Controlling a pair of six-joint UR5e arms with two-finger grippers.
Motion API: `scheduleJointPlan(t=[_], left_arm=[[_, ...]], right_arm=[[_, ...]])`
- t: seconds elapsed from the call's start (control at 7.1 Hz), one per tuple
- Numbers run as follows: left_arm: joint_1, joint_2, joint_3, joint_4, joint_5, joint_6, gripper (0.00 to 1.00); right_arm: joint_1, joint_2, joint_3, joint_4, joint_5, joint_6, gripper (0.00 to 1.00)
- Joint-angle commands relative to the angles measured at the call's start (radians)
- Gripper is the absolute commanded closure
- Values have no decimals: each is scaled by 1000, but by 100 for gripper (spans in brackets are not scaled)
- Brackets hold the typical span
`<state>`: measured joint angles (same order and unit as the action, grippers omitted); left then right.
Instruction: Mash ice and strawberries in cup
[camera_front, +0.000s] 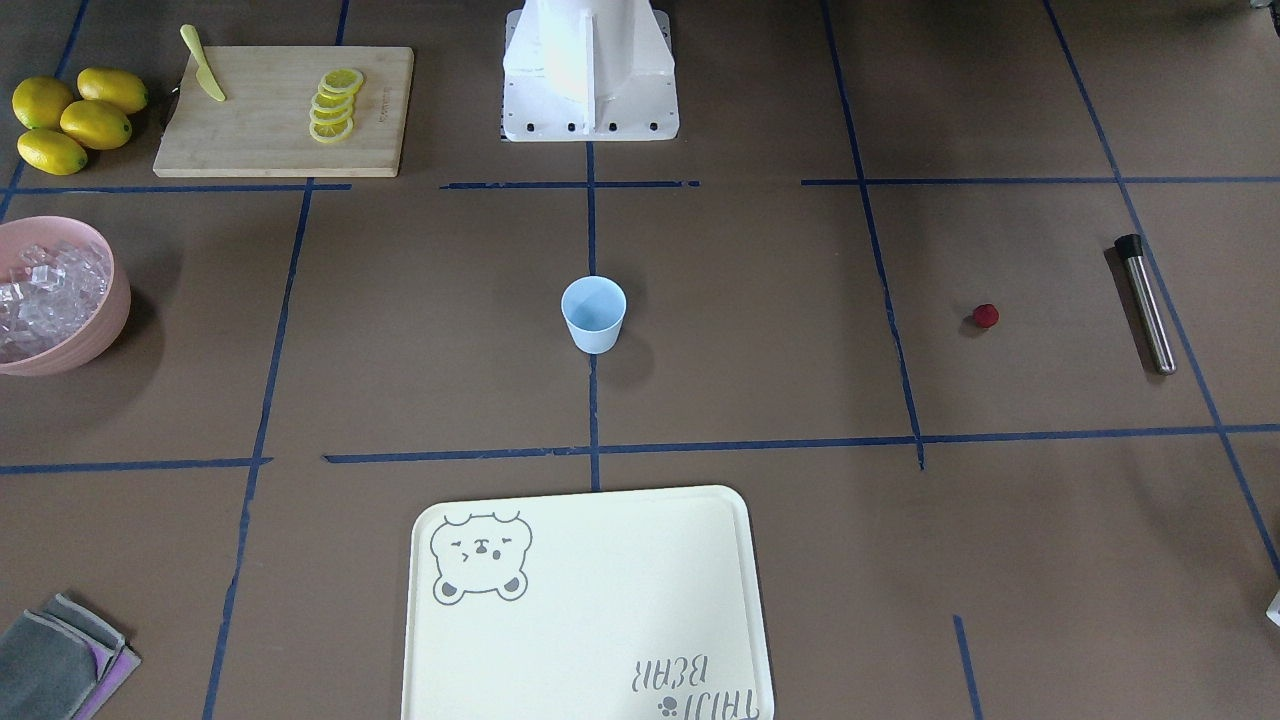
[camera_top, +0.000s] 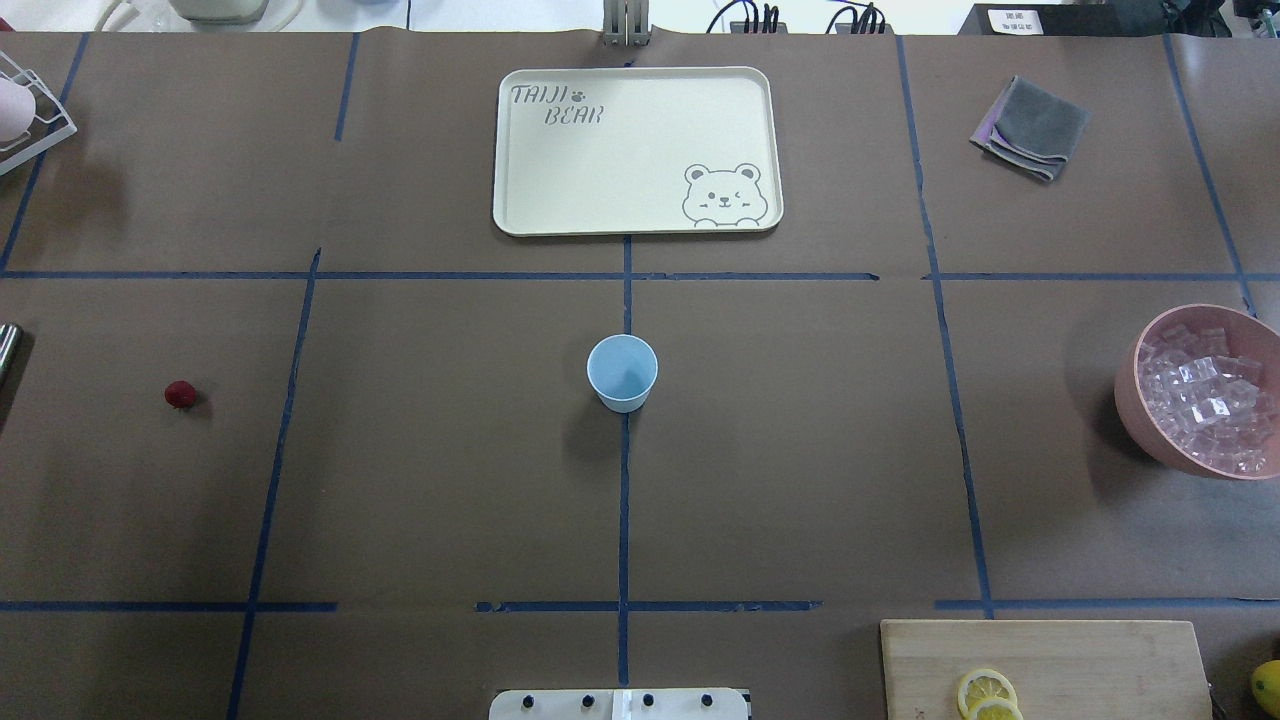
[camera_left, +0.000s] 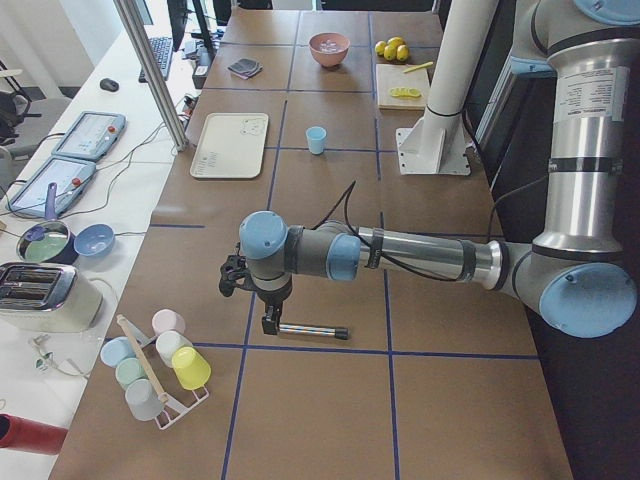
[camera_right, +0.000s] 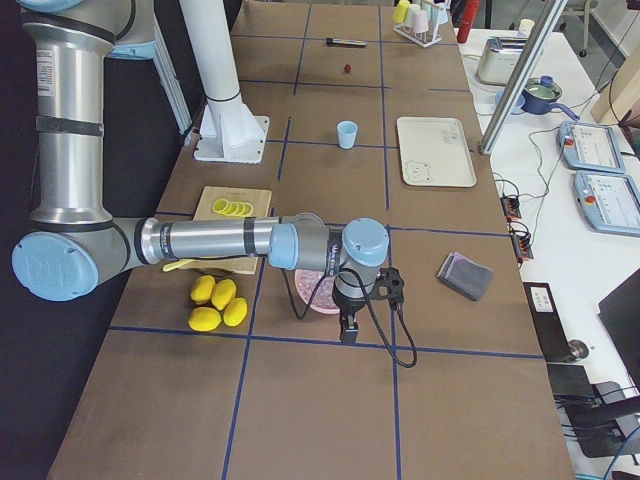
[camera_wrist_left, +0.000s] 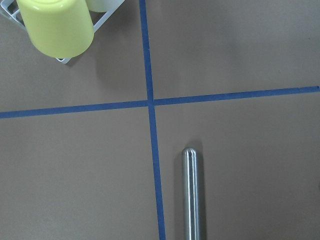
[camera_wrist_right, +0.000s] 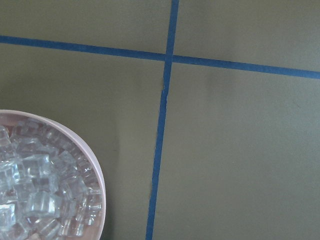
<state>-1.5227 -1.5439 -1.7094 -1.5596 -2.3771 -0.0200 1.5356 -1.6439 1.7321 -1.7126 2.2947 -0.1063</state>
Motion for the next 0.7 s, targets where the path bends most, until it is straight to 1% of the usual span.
scheduleJointPlan(t=[0.0,0.14,0.42,0.56], left_arm=[[-1,7,-10,7,-45,-1,0],[-2,8,-10,9,-60,-1,0],[1,14,-6,7,-62,-1,0],[1,16,5,1,-62,-1,0]], right_arm=[[0,1,1,7,5,0,0],[-11,2,0,22,12,0,0],[-12,-11,-2,86,57,0,0],[-31,-16,0,97,60,3,0]])
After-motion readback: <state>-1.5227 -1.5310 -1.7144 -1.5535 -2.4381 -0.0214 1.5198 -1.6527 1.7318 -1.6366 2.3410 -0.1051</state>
